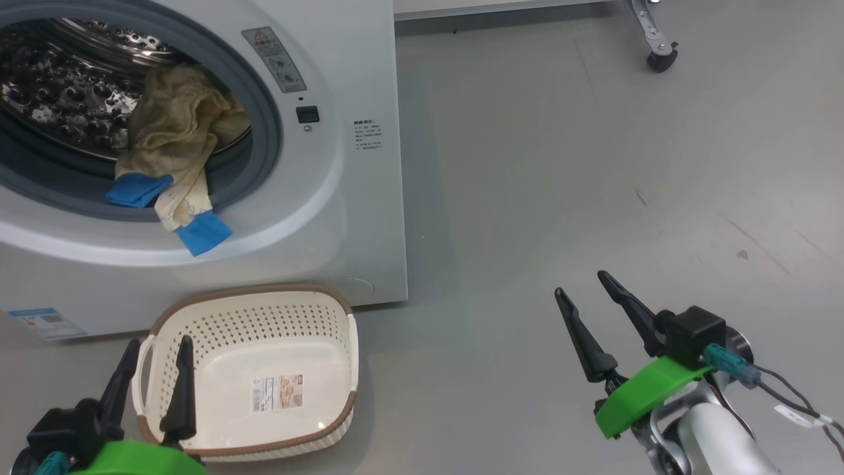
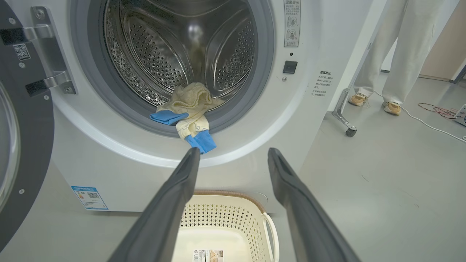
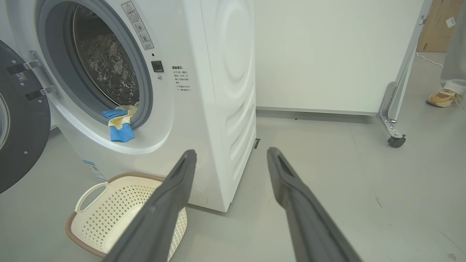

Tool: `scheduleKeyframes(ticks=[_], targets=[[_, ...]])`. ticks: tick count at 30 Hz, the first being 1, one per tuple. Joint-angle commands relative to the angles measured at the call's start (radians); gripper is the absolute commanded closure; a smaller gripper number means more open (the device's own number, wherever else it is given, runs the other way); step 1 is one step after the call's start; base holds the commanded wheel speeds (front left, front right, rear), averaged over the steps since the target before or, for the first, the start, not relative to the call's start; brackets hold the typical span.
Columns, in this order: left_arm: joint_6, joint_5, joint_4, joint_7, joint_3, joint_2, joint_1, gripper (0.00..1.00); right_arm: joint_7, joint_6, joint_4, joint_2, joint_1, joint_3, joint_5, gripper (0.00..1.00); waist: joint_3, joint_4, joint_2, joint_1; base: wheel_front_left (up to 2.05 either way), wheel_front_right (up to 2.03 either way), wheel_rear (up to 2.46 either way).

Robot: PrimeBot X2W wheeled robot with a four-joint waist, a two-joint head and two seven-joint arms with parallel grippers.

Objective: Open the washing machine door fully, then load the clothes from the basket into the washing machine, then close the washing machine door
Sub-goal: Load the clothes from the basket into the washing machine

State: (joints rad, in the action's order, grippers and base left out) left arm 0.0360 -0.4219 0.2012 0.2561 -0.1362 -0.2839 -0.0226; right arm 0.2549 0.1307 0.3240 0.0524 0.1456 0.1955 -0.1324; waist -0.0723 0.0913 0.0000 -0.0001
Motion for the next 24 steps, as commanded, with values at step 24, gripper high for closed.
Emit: scheduleKeyframes(ticks=[24], targets=[[0.029,0.043,-0.006,0.006,0.077,0.010,-0.066,0.00,0.007,0.000,-0.035,-0.002,0.034,0.026,-0.012,0.00,-0.024,0.004,0.0000,0.0001,0.00,0.00,0.00]])
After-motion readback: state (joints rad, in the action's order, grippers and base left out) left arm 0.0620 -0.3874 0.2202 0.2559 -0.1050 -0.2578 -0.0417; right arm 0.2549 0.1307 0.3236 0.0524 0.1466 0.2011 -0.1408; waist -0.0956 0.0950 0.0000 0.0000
